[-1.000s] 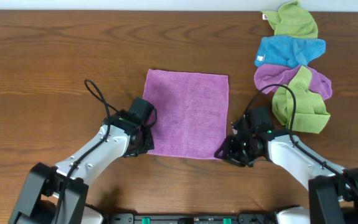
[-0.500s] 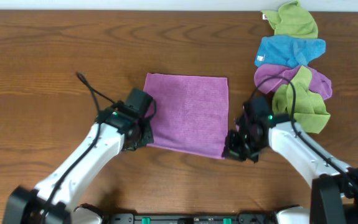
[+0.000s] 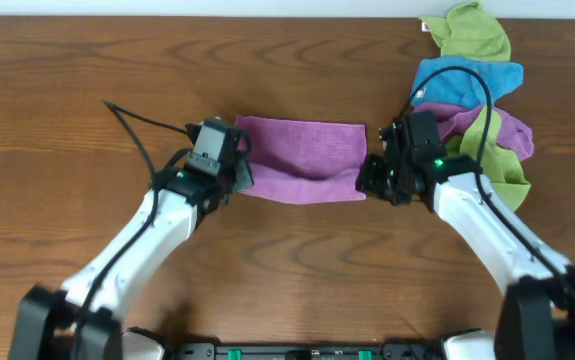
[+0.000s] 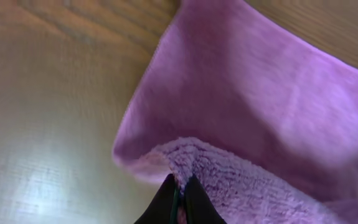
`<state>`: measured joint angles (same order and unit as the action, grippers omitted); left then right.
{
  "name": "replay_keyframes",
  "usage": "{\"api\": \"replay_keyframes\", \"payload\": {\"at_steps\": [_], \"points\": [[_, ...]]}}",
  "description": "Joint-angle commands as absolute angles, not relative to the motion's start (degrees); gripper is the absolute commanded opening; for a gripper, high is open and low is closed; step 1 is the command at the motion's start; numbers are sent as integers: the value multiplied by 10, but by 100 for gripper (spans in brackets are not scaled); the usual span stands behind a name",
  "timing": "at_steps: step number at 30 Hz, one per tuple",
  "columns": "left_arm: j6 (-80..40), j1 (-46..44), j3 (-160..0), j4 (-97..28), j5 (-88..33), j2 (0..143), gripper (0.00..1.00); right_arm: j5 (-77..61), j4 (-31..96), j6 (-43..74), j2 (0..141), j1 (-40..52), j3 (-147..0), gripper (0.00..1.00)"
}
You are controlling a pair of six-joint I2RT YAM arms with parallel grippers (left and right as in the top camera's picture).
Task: Fold the cloth
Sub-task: 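Lift the near edge with both grippers and fold it toward the far edge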
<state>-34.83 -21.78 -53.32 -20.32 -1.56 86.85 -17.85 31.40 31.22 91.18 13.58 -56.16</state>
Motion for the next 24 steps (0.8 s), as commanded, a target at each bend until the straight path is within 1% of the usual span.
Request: {"api": "replay_keyframes", "payload": {"at_steps": [1,7,11,14,16,20,24], "points": [[-312,-185,-552,-173,-39,920,6,-163,298,316,964,114,-608,2],[-272,-142,-632,-90,-112,1014,6,-156,297,310,1060,93,-724,2],[-236,-138,-724,-93,-126,1075,6,-141,297,310,1104,92,-788,2],[-216,-138,-786,-129,-125,1111,6,-139,299,310,1117,92,-804,2],[-216,-138,-810,-174,-125,1125,6,-139,319,310,1117,93,-804,1],[-216,-138,-813,-268,-109,1126,6,-139,390,310,1117,93,-804,1],[-219,-138,-813,-342,-69,1126,6,-139,449,307,1117,94,-804,1]]}}
